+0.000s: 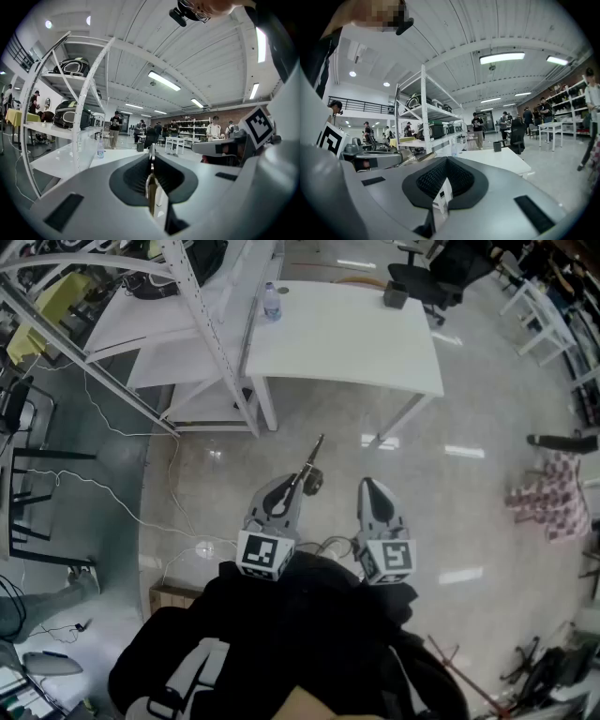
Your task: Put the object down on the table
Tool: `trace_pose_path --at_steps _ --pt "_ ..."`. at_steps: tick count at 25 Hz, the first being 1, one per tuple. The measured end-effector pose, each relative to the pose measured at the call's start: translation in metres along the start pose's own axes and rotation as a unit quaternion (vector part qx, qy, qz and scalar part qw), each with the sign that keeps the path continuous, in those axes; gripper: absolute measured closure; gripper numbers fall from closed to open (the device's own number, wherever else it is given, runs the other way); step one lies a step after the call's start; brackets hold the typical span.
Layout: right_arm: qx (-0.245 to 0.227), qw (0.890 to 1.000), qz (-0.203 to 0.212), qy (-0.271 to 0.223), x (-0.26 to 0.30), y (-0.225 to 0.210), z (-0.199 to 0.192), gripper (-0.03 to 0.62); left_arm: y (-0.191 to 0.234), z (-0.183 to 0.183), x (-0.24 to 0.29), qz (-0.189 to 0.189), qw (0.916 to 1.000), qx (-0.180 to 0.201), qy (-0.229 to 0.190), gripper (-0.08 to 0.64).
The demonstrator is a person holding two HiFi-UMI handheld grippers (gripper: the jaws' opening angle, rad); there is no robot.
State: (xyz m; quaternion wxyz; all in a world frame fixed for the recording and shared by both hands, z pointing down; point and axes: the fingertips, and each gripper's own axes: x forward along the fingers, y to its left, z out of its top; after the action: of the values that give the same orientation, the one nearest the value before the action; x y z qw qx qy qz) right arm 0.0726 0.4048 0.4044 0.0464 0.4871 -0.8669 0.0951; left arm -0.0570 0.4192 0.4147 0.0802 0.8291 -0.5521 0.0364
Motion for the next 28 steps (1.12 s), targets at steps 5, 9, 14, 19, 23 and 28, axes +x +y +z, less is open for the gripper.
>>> trace_pose_path --at_steps 5,9,14,19,23,28 --pt "-0.009 1.0 -0.006 0.0 0.008 0.013 0.002 0.591 0.014 0.002 -0.007 -0.004 1.0 -0.002 -0.008 0.535" --pt "0.003 1.0 -0.011 -0.015 0.015 0.027 0.009 0.591 0.03 0.006 -0.014 -0.011 0.9998 0.002 -0.015 0.535" --pt "0.001 0.999 -0.027 -0.024 0.021 0.04 -0.005 0.591 0.052 0.003 -0.022 -0.025 0.9995 -0.007 -0.021 0.535" --pt "-0.009 0.999 -0.029 -0.028 0.032 0.07 0.005 0.591 0.063 -0.002 -0.021 -0.041 0.9989 0.009 -0.021 0.535" --pt "-0.014 0.999 -0.028 -0.034 0.039 0.076 0.012 0.591 0.067 0.003 -0.017 -0.041 0.9988 0.0 -0.026 0.535" --pt "-0.031 0.998 -0.033 -0.037 0.061 0.046 0.006 0.591 0.074 -0.002 0.013 -0.042 0.9989 0.011 -0.018 0.535"
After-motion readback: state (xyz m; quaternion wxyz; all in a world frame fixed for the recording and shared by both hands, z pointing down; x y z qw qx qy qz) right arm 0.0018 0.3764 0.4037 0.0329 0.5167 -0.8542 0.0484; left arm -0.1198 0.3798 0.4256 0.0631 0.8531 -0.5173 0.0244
